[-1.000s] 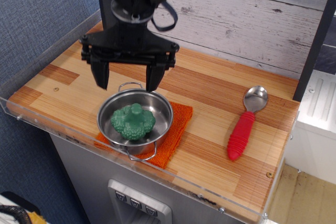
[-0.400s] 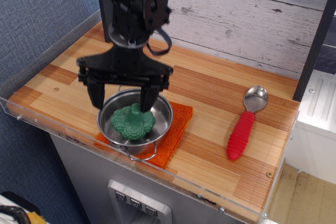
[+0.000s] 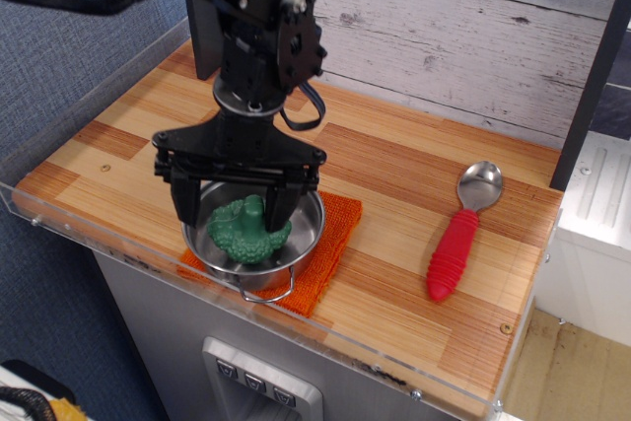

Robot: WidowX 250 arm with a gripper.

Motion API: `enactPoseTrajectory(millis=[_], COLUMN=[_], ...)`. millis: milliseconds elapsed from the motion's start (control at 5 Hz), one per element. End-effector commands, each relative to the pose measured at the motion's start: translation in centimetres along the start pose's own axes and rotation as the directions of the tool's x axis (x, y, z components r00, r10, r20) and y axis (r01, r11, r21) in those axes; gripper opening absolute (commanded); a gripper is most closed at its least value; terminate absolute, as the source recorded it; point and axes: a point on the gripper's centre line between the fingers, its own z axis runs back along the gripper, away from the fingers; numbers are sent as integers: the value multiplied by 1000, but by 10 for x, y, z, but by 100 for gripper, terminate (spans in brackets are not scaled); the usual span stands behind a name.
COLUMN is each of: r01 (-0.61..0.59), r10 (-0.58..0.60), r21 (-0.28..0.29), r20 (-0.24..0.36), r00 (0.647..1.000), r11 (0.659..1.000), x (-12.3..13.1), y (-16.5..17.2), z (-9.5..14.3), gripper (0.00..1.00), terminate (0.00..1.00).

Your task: Move the green broccoli to the back edge of the table

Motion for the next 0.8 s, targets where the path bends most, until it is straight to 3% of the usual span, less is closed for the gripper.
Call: enactPoseTrajectory(millis=[0,200,600], r01=[-25,-52,-72], r10=[25,52,72], r21=[-4,-9,-11], r20=[16,29,69], r00=[1000,998,995], r11=[1000,999,997], x=[1,2,6], y=[6,8,13], z=[1,2,18], gripper=[100,0,0], terminate=[0,0,0])
